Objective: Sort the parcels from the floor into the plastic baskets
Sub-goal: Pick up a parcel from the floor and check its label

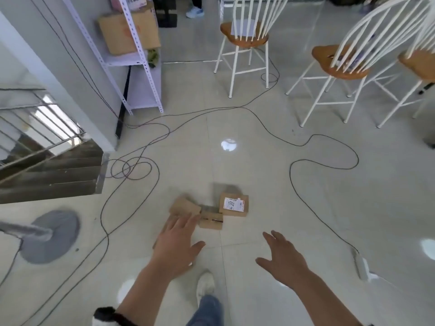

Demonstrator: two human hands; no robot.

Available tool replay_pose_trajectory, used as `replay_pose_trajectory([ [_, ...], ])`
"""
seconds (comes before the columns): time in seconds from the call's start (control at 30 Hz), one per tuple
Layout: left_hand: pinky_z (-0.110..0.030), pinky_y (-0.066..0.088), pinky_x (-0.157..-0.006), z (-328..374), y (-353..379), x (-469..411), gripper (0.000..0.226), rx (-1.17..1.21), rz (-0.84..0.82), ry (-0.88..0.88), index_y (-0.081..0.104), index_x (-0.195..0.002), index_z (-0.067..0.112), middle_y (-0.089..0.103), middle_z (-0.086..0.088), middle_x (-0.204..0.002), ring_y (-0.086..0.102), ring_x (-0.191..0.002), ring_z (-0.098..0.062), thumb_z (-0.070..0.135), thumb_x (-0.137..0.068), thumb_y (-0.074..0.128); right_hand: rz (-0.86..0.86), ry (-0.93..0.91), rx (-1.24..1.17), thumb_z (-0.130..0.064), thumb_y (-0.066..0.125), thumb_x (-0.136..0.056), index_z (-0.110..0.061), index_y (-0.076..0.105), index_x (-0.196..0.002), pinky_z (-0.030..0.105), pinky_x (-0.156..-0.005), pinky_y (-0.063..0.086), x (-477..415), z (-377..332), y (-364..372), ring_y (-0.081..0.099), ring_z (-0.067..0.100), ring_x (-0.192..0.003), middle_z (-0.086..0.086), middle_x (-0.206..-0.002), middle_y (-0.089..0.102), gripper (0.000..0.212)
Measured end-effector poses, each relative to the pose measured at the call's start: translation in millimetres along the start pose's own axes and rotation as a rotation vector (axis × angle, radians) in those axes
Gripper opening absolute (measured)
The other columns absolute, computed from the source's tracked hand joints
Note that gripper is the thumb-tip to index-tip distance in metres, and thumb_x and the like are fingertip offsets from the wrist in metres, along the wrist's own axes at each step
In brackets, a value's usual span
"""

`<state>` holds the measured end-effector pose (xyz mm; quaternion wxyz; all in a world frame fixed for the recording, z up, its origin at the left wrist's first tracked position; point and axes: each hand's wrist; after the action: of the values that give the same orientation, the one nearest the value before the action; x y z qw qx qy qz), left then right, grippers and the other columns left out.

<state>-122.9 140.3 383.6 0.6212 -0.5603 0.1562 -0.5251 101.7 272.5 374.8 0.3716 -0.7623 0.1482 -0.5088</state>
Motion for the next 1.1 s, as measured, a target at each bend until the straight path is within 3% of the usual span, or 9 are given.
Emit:
replay_pose_trajectory([
  [0.23, -0.03, 0.034, -0.104, -8, 106, -173, 0.062, 0.039, -0.099, -0.006, 0.024, -0.146, 0.028, 0.032, 0.007, -0.149, 0.035, -0.132, -0.019, 0.043, -0.091, 0.049, -0.051, 0.106, -0.08, -0.047, 0.048, -0.092, -0.024, 0.017, -0.149, 0.032, -0.108, 0.035, -178, 46, 52, 0.026, 0.019, -0.141, -0.003, -0.158, 0.011, 0.069],
  [0.57, -0.039, 0.042, -0.097, -75, 378, -436, 0.062, -0.106, -0.072, 0.066, 0.029, -0.141, 0.025, 0.034, 0.002, -0.145, 0.041, -0.124, -0.025, 0.035, -0.086, 0.057, 0.11, 0.187, -0.189, -0.04, 0.055, -0.09, -0.016, 0.023, -0.146, 0.035, -0.097, 0.041, -491, 148, 211, 0.042, 0.025, -0.13, 0.005, -0.147, 0.032, 0.069],
  [0.7, -0.041, 0.043, -0.092, -100, 447, -507, 0.089, -0.361, -0.065, 0.214, 0.012, -0.144, 0.032, 0.02, 0.002, -0.151, 0.041, -0.122, -0.026, 0.045, -0.076, 0.068, 0.125, 0.121, 0.147, -0.045, 0.055, -0.089, -0.015, 0.003, -0.149, 0.037, -0.089, 0.043, -567, 170, 256, 0.043, 0.027, -0.124, 0.005, -0.145, 0.03, 0.085],
  [0.77, -0.043, 0.041, -0.097, -108, 462, -528, 0.109, -0.383, -0.128, 0.239, 0.0, -0.148, 0.034, 0.01, 0.002, -0.156, 0.037, -0.129, -0.028, 0.051, -0.068, 0.073, 0.093, 0.106, -0.044, -0.043, 0.063, -0.084, -0.01, 0.014, -0.146, 0.034, -0.083, 0.048, -599, 173, 263, 0.053, 0.028, -0.113, 0.011, -0.135, 0.041, 0.085],
  [0.83, -0.042, 0.039, -0.103, -114, 464, -544, 0.119, -0.191, -0.193, 0.141, 0.0, -0.15, 0.026, 0.02, -0.004, -0.154, 0.036, -0.133, -0.027, 0.049, -0.063, 0.079, 0.145, 0.032, -0.216, -0.036, 0.067, -0.081, -0.007, 0.028, -0.136, 0.033, -0.077, 0.047, -619, 174, 261, 0.057, 0.029, -0.108, 0.014, -0.13, 0.046, 0.073],
  [0.9, -0.038, 0.047, -0.091, -118, 457, -547, 0.108, 0.064, -0.238, -0.063, 0.017, -0.145, 0.011, 0.046, -0.008, -0.137, 0.05, -0.119, -0.027, 0.044, -0.065, 0.081, 0.182, -0.035, -0.297, -0.031, 0.066, -0.083, -0.006, 0.028, -0.139, 0.034, -0.088, 0.044, -626, 168, 255, 0.049, 0.03, -0.12, 0.014, -0.139, 0.04, 0.072],
  [0.93, -0.033, 0.05, -0.076, -120, 454, -543, 0.091, 0.135, -0.263, -0.164, 0.03, -0.133, 0.007, 0.054, -0.007, -0.121, 0.057, -0.104, -0.024, 0.043, -0.067, 0.08, 0.204, -0.032, -0.321, -0.029, 0.063, -0.085, -0.006, 0.027, -0.142, 0.034, -0.092, 0.042, -626, 163, 252, 0.045, 0.029, -0.124, 0.013, -0.142, 0.038, 0.071],
  [1.0, -0.025, 0.044, -0.053, -120, 459, -527, 0.058, 0.202, -0.234, -0.238, 0.043, -0.109, 0.008, 0.057, -0.003, -0.098, 0.055, -0.076, -0.016, 0.037, -0.073, 0.078, 0.249, -0.016, -0.375, -0.025, 0.058, -0.089, -0.007, 0.035, -0.139, 0.035, -0.093, 0.043, -625, 155, 247, 0.048, 0.029, -0.123, 0.013, -0.139, 0.045, 0.058],
  [1.1, -0.025, 0.047, -0.067, -111, 472, -515, 0.041, 0.265, -0.203, -0.127, 0.055, -0.115, 0.005, 0.059, 0.0, -0.106, 0.056, -0.088, -0.018, 0.021, -0.081, 0.071, 0.252, 0.022, -0.478, -0.017, 0.057, -0.087, -0.003, 0.052, -0.125, 0.04, -0.092, 0.049, -627, 143, 242, 0.058, 0.032, -0.11, 0.017, -0.122, 0.06, 0.041],
])
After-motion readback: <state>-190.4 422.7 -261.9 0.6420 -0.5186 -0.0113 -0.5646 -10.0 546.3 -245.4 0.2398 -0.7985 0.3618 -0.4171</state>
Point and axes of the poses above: each hand's wrist, its own x-axis away from the middle knuckle, its own y-axis out of the palm, z = x × y
